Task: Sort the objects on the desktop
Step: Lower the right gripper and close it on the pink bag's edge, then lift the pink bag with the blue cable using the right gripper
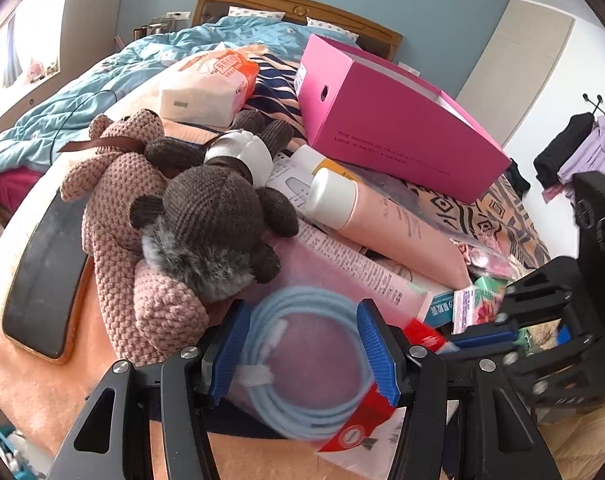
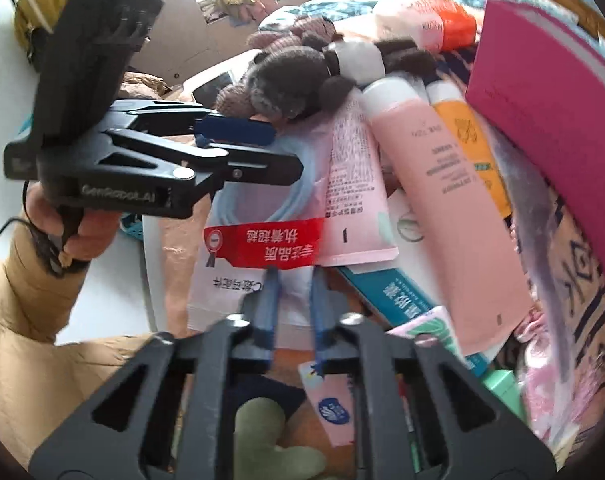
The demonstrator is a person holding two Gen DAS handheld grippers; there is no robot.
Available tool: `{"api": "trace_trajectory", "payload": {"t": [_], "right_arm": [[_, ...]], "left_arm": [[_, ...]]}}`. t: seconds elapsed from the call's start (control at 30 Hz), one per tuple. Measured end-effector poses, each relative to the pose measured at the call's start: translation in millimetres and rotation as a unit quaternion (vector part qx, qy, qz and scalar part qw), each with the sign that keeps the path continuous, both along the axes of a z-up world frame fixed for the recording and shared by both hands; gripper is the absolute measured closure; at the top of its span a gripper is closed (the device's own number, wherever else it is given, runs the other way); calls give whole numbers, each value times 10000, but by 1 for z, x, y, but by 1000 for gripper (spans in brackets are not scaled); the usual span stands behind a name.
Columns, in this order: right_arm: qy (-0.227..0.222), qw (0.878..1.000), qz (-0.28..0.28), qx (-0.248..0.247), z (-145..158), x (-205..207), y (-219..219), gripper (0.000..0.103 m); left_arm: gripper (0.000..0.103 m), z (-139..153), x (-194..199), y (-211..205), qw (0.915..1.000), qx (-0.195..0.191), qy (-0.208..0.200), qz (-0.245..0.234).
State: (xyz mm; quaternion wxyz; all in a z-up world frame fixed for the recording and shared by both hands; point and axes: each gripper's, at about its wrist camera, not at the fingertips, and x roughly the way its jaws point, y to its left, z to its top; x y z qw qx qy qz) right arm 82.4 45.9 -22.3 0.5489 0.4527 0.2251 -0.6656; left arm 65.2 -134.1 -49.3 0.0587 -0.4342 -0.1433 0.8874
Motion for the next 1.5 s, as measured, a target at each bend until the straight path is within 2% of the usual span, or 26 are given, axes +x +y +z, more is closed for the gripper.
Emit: {"api": "trace_trajectory", "payload": {"t": [0.07, 0.27, 0.43, 0.6, 0.67, 0.73, 0.77, 0.87, 1.0, 1.03, 1.2, 1.3, 1.4, 1.43, 1.5], "right_arm": [[85, 9998, 38, -148, 12, -1, 5, 98], [763, 9965, -66, -327, 46, -11, 13, 100], [1504, 9885, -146, -88, 64, -35, 21, 100], [1716, 9833, -602, -33, 72, -68, 34, 101], [1566, 9842, -809, -163, 73, -80, 42, 101], [1172, 9879, -977, -276, 69, -89, 50, 99], [969, 9894, -1022, -357, 67, -91, 53, 94], [359, 9907, -1140, -652, 59, -85, 68, 69], [-293, 9842, -1442, -985, 49, -73, 95, 50], [-534, 9826, -1470, -1004, 43, -69, 101, 50], [-940, 9802, -1566, -760, 15, -51, 99, 50], [-894, 9804, -1559, -803, 8, -44, 91, 50], [-378, 9846, -1504, -809, 11, -35, 82, 68], [-165, 9861, -1439, -808, 14, -32, 79, 77], [163, 9887, -1279, -760, 19, -28, 76, 87]], "left_arm": [[46, 3, -1, 0, 10000, -18, 40, -15], [44, 12, -11, 8, 9998, -108, 96, -151], [40, 12, -27, 19, 9993, -139, 84, -326], [37, 9, -38, 32, 9987, -77, 18, -497], [37, 10, -38, 36, 9983, -91, 4, -584], [37, 10, -38, 40, 9978, -165, -28, -642], [37, 10, -38, 40, 9976, -189, -50, -658], [37, 10, -36, 40, 9978, -166, -79, -644], [37, 9, -37, 39, 9981, -161, -75, -583], [37, 9, -37, 40, 9982, -186, -69, -573], [37, 9, -36, 42, 9983, -250, -63, -522], [37, 8, -35, 41, 9986, -224, -84, -477], [37, 7, -34, 39, 9988, -182, -118, -447], [37, 7, -35, 39, 9988, -167, -118, -451], [37, 7, -34, 36, 9989, -52, -143, -442]]}}
